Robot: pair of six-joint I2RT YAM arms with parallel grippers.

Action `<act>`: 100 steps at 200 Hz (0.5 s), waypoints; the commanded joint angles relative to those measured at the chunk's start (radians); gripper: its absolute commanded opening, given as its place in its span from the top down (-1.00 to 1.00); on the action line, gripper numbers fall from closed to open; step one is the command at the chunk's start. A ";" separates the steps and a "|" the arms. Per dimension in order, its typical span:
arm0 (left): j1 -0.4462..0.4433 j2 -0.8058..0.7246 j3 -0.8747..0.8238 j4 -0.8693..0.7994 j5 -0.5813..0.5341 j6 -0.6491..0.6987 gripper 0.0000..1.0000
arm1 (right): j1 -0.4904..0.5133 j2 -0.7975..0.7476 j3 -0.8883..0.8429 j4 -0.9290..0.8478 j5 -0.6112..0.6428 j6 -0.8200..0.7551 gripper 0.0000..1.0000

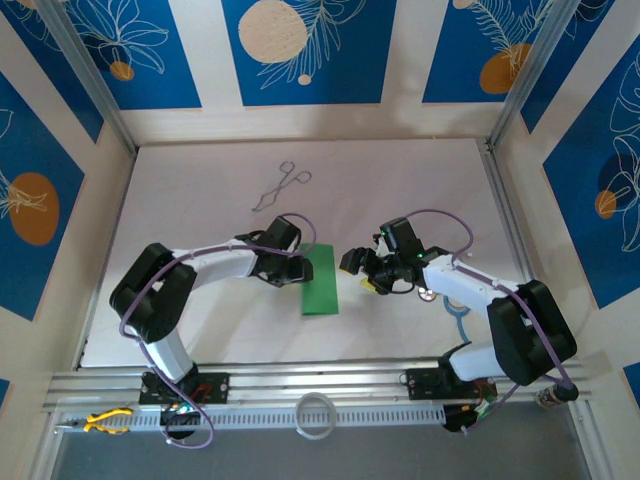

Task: Fold a paper plane with a square sheet of paper (pick it up from the middle)
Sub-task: First fold the square sheet of paper in half at the center of the table.

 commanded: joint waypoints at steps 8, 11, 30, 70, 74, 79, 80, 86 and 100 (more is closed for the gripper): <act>0.008 -0.002 0.019 -0.048 -0.036 0.010 0.08 | 0.009 0.017 0.015 -0.010 0.001 -0.003 -0.58; 0.008 -0.004 0.018 -0.046 -0.037 0.010 0.08 | 0.009 0.018 0.016 -0.010 0.001 -0.003 -0.57; 0.008 -0.016 0.009 -0.038 -0.046 0.009 0.08 | 0.010 0.016 0.017 -0.012 0.003 -0.004 -0.57; 0.007 -0.014 0.012 -0.041 -0.036 0.024 0.07 | 0.012 0.020 0.017 -0.011 0.004 -0.003 -0.57; 0.008 -0.012 0.016 -0.046 -0.035 0.026 0.07 | 0.013 0.021 0.018 -0.010 0.004 -0.003 -0.58; 0.008 -0.006 0.020 -0.051 -0.035 0.030 0.07 | 0.013 0.023 0.018 -0.011 0.004 -0.002 -0.58; 0.007 -0.006 0.021 -0.052 -0.034 0.030 0.07 | 0.013 0.023 0.018 -0.011 0.004 -0.003 -0.58; 0.008 0.000 0.025 -0.054 -0.031 0.034 0.07 | 0.014 0.022 0.017 -0.012 0.004 -0.003 -0.57; 0.008 0.013 0.033 -0.055 -0.014 0.047 0.07 | 0.014 0.025 0.018 -0.012 0.005 -0.003 -0.57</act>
